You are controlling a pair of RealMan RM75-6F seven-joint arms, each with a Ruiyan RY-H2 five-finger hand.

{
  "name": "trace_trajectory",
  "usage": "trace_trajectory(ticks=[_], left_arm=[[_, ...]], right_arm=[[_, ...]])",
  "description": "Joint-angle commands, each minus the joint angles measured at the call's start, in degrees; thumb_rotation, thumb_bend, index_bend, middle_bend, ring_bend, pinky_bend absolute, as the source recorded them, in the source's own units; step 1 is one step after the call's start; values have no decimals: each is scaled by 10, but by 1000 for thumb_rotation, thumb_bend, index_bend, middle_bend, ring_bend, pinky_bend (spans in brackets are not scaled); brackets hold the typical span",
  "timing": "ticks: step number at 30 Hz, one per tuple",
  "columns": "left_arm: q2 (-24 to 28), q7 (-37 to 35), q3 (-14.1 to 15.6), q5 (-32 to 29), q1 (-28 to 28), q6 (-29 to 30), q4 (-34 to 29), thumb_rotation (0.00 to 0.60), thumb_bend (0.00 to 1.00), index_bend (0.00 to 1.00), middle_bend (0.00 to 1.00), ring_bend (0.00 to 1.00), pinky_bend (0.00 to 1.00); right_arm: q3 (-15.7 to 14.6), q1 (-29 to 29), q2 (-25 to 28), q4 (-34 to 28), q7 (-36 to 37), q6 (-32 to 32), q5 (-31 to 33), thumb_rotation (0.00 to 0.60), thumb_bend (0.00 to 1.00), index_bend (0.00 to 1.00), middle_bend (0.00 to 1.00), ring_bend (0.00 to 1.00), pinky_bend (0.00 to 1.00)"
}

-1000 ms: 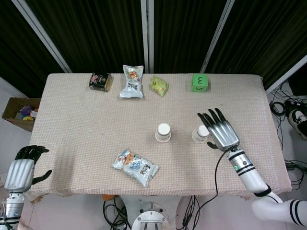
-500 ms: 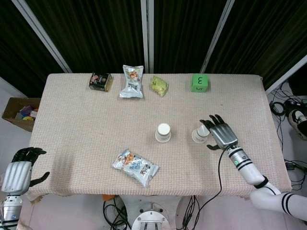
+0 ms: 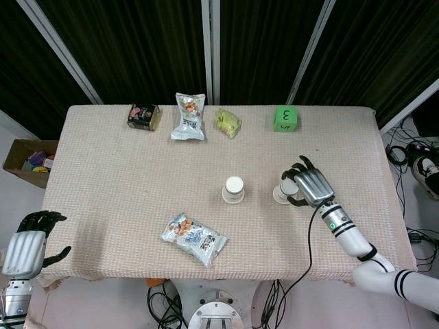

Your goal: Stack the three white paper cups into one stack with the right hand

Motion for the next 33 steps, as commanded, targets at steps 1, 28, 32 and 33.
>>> trace_trajectory(ticks=[1,28,32,33], left_arm=[[1,0,-1,-2,0,-1,0,600,157,313,247,169,179],[-7,-15,-1,-10,1,-8,17,600,157,313,247,169,174],[-8,-17,0,-12,0,-11,18,600,157,313,247,169,174],[-8,-17,-1,-13,0,-12,18,600,157,313,247,169,174]], right_arm=[[16,-13,29,-45,25,62,-43,600,267,568,502,224,122],[92,124,-20,-118,-122,-52,33,600,255,561,460,219,130],[91,132,-27,-110,-137,-62,49,600,256,553,454,219,131],[90,134,-30,-107,-140,-66,55,600,256,549,451,218,130]])
